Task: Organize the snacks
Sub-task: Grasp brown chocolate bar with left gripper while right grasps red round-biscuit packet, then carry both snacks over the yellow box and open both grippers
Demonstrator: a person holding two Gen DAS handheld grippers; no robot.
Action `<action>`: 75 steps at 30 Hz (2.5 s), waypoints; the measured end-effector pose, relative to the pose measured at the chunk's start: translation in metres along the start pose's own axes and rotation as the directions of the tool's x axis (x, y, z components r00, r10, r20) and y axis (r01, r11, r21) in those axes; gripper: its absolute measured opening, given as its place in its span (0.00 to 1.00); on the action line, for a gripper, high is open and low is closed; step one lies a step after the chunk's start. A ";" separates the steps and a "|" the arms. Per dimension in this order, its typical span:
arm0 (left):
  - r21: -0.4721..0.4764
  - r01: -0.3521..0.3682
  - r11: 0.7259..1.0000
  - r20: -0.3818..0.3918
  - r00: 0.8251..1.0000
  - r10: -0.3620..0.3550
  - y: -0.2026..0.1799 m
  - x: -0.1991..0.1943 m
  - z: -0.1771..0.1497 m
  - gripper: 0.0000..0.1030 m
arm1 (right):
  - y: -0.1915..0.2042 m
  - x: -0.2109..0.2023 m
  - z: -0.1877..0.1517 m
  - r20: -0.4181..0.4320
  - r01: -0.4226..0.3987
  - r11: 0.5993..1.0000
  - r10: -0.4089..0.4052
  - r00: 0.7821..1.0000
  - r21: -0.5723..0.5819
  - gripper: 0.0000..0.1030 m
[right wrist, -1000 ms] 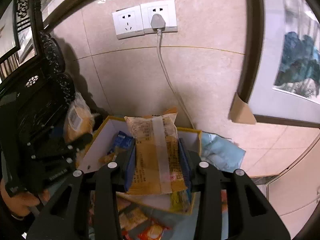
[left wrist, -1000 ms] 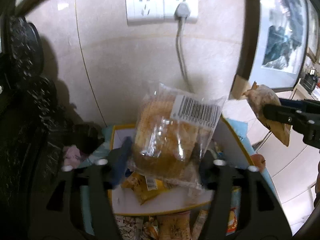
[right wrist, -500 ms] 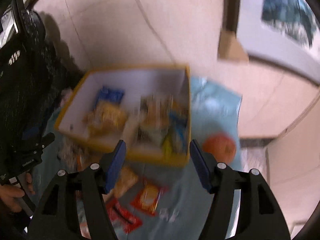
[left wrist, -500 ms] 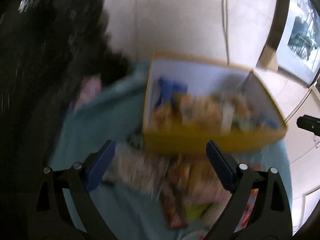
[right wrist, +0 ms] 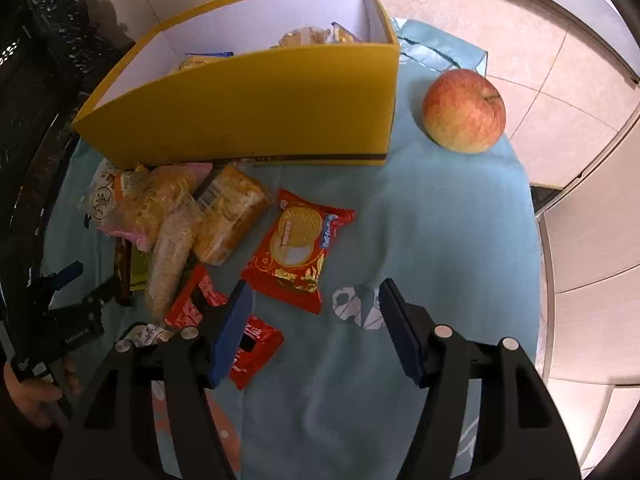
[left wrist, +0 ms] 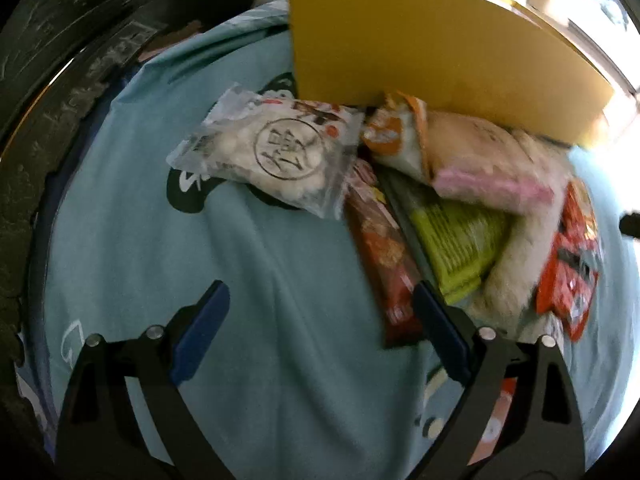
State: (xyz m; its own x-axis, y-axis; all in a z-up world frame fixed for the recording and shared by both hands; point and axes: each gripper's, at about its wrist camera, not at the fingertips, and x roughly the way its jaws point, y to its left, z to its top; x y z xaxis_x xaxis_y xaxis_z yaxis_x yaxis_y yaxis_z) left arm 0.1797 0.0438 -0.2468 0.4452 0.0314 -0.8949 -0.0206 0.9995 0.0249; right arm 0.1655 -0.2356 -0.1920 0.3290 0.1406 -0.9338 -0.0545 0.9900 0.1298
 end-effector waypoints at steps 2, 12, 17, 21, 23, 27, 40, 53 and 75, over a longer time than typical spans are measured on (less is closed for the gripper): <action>0.001 -0.022 1.000 0.023 0.999 0.022 -0.001 0.002 0.003 0.93 | 0.000 0.005 0.000 -0.004 0.012 1.000 -0.012 1.000 -0.005 0.64; -0.021 0.026 0.999 -0.007 1.000 -0.026 -0.022 0.021 0.004 0.98 | 0.003 0.030 0.021 0.007 0.025 0.999 -0.025 1.000 0.020 0.64; -0.017 -0.014 1.000 0.022 1.000 0.015 -0.017 0.018 0.002 0.98 | 0.016 0.052 0.024 -0.040 0.011 1.000 -0.010 0.999 0.025 0.64; -0.079 -0.072 0.994 0.022 0.997 0.074 0.011 0.017 -0.006 0.97 | 0.030 0.069 0.024 -0.057 0.094 0.993 -0.098 0.994 -0.068 0.64; -0.097 -0.078 0.992 0.017 0.997 0.080 0.023 0.016 -0.009 0.97 | 0.035 0.072 0.020 -0.055 0.120 0.985 -0.127 0.990 -0.125 0.60; -0.064 -0.017 0.998 0.040 0.999 0.019 0.020 0.012 -0.008 0.81 | 0.034 0.066 0.014 -0.055 0.111 0.980 -0.122 0.991 -0.164 0.50; 0.073 0.080 0.994 0.059 0.995 -0.084 0.001 0.004 -0.001 0.23 | 0.034 0.059 0.010 -0.046 0.103 0.975 -0.114 0.992 -0.195 0.45; 0.073 0.110 0.991 0.109 0.987 -0.117 0.005 -0.049 -0.037 0.23 | 0.011 0.013 -0.039 -0.010 0.006 0.991 -0.008 1.000 -0.136 0.45; 0.094 0.159 0.983 0.379 0.907 -0.183 -0.013 -0.188 0.029 0.23 | 0.031 -0.142 -0.001 0.280 -0.076 0.990 0.108 0.954 -0.123 0.45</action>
State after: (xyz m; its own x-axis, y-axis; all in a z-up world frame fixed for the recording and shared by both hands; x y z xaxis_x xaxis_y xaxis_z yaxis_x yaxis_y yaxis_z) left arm 0.1224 0.0249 -0.0659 0.7470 -0.1517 -0.6473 0.1347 0.9880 -0.0761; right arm 0.1156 -0.2252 -0.0554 0.5720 0.2433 -0.7834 -0.1946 0.9680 0.1585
